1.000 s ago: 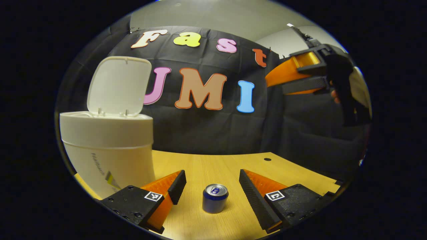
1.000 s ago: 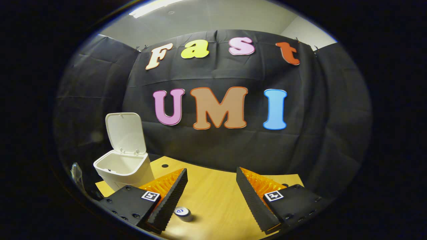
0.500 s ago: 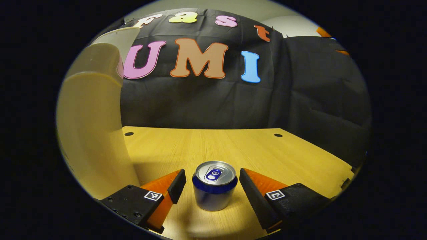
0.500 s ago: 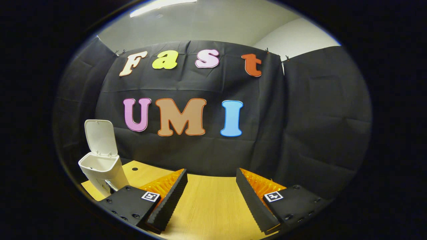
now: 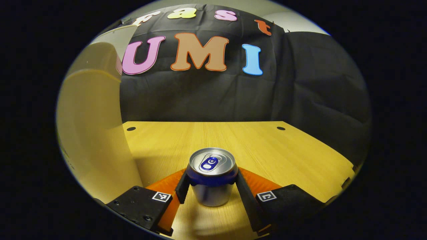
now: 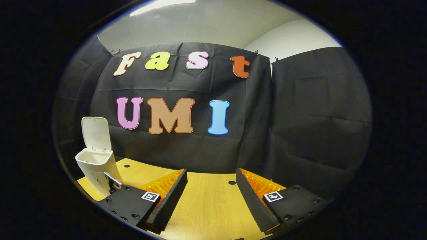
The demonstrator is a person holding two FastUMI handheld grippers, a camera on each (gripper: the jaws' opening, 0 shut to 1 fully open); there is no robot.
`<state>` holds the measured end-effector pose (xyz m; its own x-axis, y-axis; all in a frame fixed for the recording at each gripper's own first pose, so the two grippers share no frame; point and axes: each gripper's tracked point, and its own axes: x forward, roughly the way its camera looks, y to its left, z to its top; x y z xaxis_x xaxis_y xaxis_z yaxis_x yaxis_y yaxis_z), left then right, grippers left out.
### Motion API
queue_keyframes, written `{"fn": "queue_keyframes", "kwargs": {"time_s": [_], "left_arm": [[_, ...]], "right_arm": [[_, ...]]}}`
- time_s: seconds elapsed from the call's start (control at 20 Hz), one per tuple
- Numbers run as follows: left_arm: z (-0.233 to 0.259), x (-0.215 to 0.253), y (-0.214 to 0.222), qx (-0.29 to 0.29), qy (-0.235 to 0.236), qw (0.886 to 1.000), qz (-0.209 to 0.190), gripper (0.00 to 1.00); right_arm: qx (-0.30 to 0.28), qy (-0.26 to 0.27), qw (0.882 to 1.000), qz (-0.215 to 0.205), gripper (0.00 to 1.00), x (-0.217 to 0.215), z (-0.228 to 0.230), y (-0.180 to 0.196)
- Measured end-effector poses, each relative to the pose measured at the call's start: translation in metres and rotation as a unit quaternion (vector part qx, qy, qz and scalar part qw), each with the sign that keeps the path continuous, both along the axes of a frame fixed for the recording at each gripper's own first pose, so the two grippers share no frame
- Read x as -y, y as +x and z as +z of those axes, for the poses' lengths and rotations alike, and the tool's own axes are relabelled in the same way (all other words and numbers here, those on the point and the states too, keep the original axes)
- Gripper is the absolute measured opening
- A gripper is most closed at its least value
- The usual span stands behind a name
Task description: Press the lid of the desktop garbage bin to open it, pick up the crumpled paper on the desktop and throw it into the bin, then pick up the pop can on the desktop and drop it into the bin, and finally close the garbage bin lid.
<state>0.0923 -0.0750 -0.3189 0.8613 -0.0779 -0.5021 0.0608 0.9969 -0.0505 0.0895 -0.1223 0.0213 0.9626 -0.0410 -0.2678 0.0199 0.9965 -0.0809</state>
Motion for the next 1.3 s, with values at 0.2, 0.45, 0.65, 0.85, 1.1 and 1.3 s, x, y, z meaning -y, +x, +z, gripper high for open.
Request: {"fn": "queue_keyframes", "kwargs": {"time_s": [0.2, 0.45, 0.65, 0.85, 1.1, 1.3], "left_arm": [[0.062, 0.001, 0.007, 0.049, -0.005, 0.998, 0.04, 0.78], [0.145, -0.003, 0.021, 0.098, -0.008, 0.988, 0.119, 0.77], [0.219, -0.035, 0.035, 0.141, 0.016, 0.974, 0.174, 0.77], [0.268, -0.1, 0.044, 0.162, 0.052, 0.96, 0.224, 0.77], [0.262, -0.19, 0.042, 0.134, 0.091, 0.951, 0.265, 0.77], [0.229, -0.22, 0.036, 0.103, 0.065, 0.963, 0.241, 0.76]], "right_arm": [[-0.014, 0.02, 0.999, 0.039, 0.97, 0.014, -0.026, -0.014], [-0.045, 0.031, 0.99, 0.129, 0.98, 0.019, -0.066, -0.019], [-0.065, 0.069, 0.98, 0.173, 0.97, 0.019, -0.084, -0.006], [-0.072, 0.086, 0.977, 0.184, 0.97, 0.025, -0.099, 0.004], [-0.083, 0.078, 0.978, 0.172, 0.98, 0.009, -0.117, 0.017], [-0.077, 0.065, 0.986, 0.132, 0.98, -0.022, -0.12, 0.026]]}}
